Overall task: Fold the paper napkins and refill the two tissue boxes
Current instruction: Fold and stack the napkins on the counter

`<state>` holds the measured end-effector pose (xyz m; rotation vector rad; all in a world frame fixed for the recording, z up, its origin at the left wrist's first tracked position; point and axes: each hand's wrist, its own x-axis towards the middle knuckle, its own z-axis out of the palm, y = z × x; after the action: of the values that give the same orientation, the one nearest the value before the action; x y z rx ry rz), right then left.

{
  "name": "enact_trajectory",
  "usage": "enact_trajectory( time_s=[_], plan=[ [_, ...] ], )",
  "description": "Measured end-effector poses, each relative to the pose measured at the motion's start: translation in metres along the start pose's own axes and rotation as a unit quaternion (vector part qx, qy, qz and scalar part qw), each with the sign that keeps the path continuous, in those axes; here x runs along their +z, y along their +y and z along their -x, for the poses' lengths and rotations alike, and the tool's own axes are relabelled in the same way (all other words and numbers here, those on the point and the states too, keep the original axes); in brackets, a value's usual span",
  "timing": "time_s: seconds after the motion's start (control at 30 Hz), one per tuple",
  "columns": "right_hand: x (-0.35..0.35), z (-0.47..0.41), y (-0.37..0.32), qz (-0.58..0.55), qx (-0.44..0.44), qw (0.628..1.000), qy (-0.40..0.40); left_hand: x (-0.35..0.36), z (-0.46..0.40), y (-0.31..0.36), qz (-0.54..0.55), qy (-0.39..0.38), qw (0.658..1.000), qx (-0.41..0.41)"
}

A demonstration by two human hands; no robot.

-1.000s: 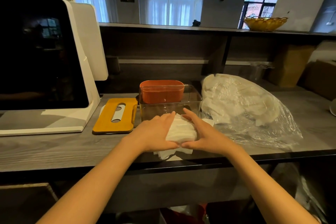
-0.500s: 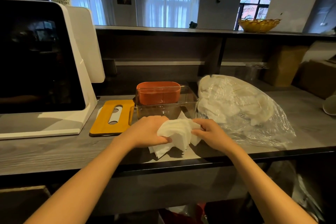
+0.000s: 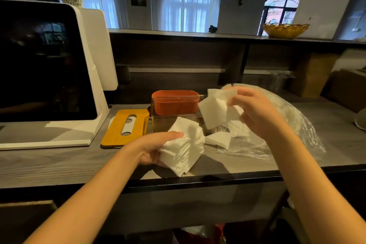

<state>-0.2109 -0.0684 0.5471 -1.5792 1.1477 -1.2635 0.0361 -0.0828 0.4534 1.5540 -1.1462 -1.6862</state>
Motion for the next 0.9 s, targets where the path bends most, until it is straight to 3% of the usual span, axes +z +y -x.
enact_trajectory(
  time_s=[0.1, 0.27, 0.4, 0.5, 0.6, 0.73, 0.9],
  plan=[
    [0.005, 0.001, -0.015, -0.079, 0.018, 0.989, -0.125, 0.002, -0.004, -0.003, -0.006, 0.0, 1.0, -0.015],
    [0.038, -0.021, 0.016, -0.007, 0.098, 0.983, -0.153, 0.003, 0.002, 0.003, 0.002, -0.015, 1.0, -0.013],
    [0.062, -0.037, 0.055, 0.089, 0.182, 0.971, -0.127, 0.002, 0.002, 0.005, 0.041, -0.01, 0.998, -0.055],
    [0.065, -0.041, 0.069, 0.074, 0.2, 0.971, -0.105, -0.002, 0.0, 0.004, 0.055, -0.017, 0.996, -0.066],
    [0.065, -0.042, 0.071, 0.062, 0.19, 0.977, -0.078, -0.005, 0.0, 0.004, 0.058, -0.034, 0.997, -0.05],
    [0.068, -0.044, 0.071, 0.126, 0.147, 0.979, -0.061, -0.005, 0.0, 0.007, 0.038, -0.047, 0.997, -0.039],
    [0.071, -0.042, 0.074, 0.15, 0.16, 0.973, -0.066, -0.003, 0.003, 0.006, -0.029, -0.062, 0.997, -0.022]
  ],
)
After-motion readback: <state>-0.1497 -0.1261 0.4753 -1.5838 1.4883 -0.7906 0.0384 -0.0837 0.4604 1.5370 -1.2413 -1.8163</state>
